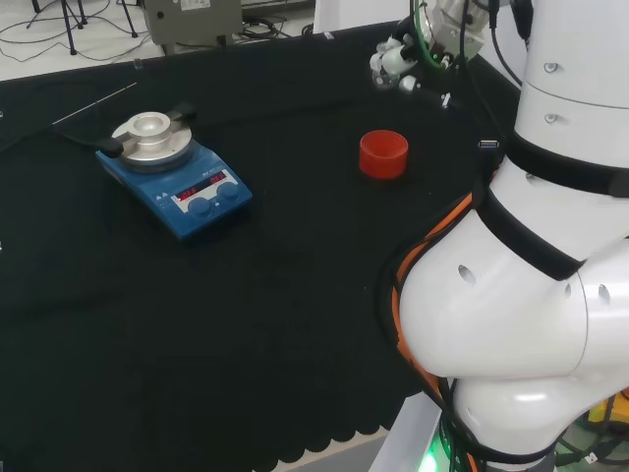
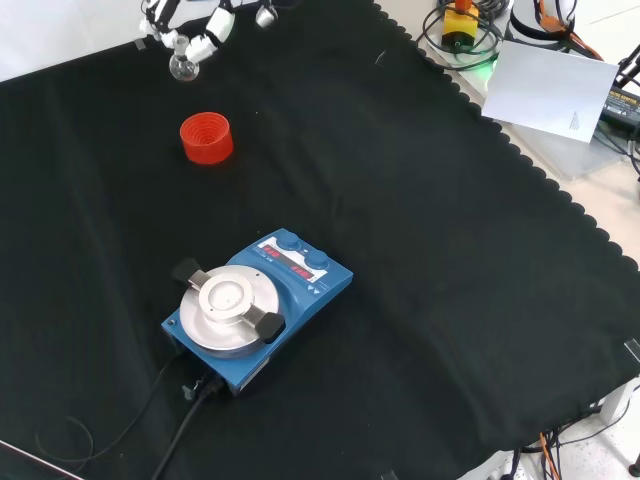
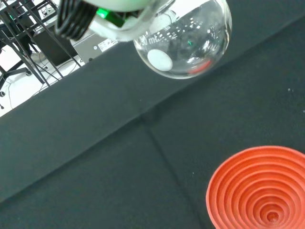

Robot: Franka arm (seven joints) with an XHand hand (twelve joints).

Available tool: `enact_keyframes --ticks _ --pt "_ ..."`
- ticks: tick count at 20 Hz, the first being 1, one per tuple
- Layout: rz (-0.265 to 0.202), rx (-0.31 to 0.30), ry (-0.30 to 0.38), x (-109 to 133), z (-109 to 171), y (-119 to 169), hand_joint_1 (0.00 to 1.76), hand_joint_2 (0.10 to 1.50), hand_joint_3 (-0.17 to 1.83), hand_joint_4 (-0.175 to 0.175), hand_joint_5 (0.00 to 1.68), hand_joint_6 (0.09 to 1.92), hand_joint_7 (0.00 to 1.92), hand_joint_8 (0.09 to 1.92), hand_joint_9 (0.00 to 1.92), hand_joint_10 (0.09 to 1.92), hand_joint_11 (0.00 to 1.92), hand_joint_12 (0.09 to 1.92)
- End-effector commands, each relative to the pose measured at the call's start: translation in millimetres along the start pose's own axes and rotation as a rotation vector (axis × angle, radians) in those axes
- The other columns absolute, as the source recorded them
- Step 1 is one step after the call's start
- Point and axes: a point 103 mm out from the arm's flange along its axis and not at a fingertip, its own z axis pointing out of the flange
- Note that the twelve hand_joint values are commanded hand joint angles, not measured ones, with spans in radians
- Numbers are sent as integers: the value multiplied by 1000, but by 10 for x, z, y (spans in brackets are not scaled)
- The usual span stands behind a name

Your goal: Place the round-bottom flask on the heater.

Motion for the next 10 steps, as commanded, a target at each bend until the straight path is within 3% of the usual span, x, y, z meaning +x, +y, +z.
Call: enact_keyframes --ticks 1,10 --pt "-3 11 -14 61 -91 -101 1074 680 836 135 1058 1129 563 585 708 565 209 1324" --pt "-29 21 -20 236 -164 -162 1075 669 856 140 1062 1131 569 584 712 564 213 1321"
